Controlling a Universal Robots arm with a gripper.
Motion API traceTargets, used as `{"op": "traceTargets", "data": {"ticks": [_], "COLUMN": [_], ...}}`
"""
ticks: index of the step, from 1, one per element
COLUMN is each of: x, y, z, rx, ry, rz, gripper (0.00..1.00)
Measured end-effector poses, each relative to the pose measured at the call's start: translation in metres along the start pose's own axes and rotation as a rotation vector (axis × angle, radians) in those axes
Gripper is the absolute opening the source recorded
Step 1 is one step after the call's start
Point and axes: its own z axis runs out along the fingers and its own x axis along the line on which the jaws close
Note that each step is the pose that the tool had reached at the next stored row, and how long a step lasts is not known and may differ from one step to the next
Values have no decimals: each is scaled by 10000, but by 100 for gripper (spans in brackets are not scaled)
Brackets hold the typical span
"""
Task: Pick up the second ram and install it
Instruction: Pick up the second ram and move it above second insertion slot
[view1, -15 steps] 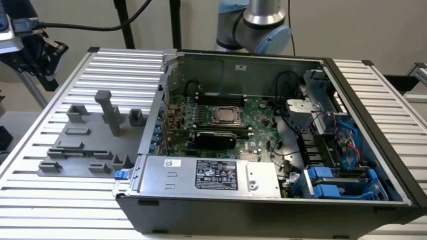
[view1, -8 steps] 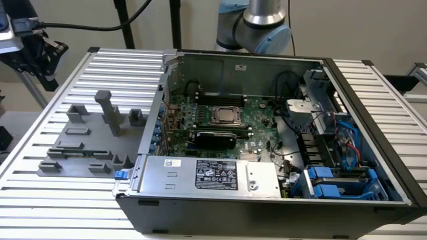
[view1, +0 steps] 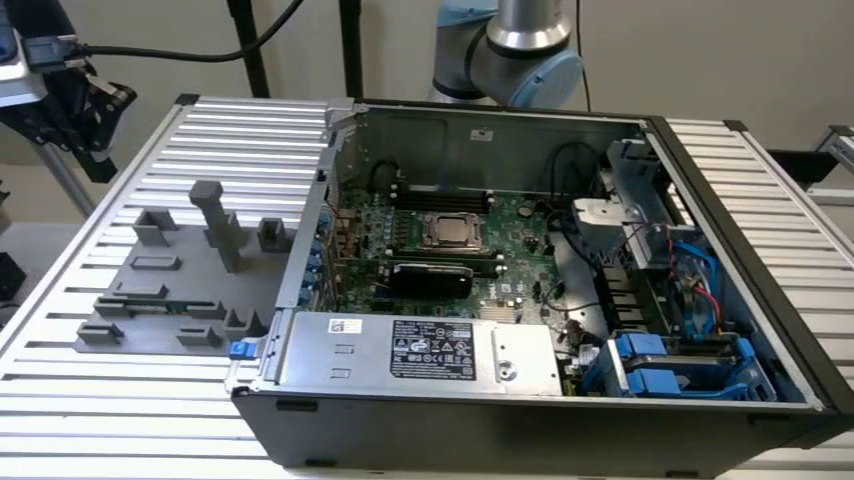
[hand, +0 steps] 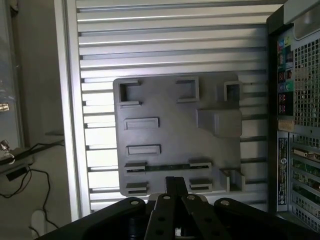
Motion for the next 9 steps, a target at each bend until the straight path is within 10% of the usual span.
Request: {"op": "traceTargets", "data": {"ticks": [9], "x": [1], "y": [0], "z": [16], "rx": [-33], "ry": [6], "rz": [-1441], "gripper": [0]}}
